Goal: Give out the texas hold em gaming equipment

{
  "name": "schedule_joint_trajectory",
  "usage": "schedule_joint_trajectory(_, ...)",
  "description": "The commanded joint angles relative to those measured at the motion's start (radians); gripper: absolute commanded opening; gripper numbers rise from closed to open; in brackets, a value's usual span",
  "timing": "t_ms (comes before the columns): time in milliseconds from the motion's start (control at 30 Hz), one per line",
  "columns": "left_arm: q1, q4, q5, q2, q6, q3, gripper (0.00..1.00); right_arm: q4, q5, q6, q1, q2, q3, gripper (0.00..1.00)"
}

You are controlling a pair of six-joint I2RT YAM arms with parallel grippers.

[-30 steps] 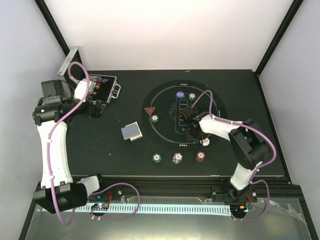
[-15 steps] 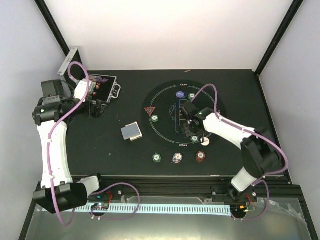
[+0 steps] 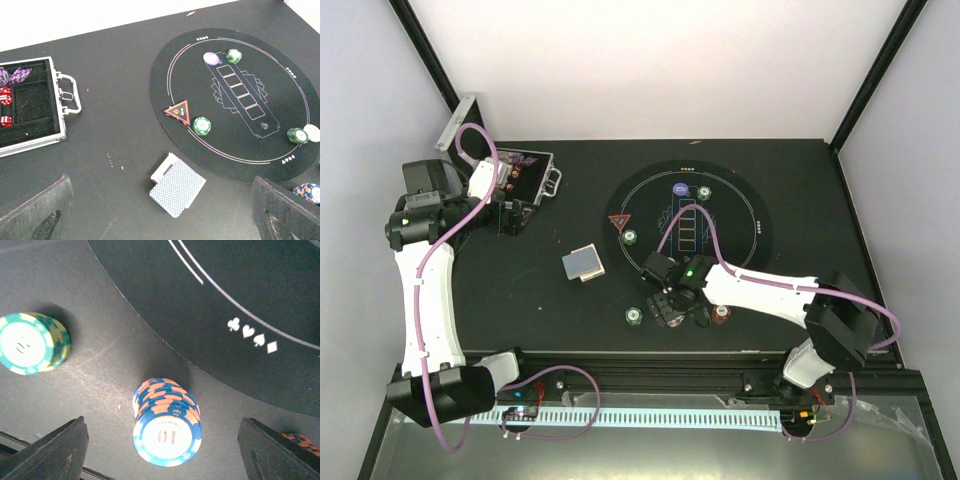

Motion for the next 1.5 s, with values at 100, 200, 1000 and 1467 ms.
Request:
schedule_joint_trajectory(100,0.006,0.004,0.015,-0.004,0.001,0.030,0.99,0.038,-0.034,0.034,0.016,0.049,-0.031,0.81)
schedule_joint_trajectory(200,0.006,0.002,0.014,-0.008,0.002,0.031,0.99,0.042,-0.018,0.031,0.016,0.059,-0.037,0.79)
schedule_joint_trajectory(1000,0.006,0.000,0.013,-0.012,0.001,0.031,0.99,0.054,0.015,0.024,0.014,0.085,-0.052,0.49)
schedule_joint_trajectory(1467,0.006,-0.002,0.020,-0.015,0.001,0.022,0.99,0.019,0.018,0.020,0.014,0.068,-0.013,0.33)
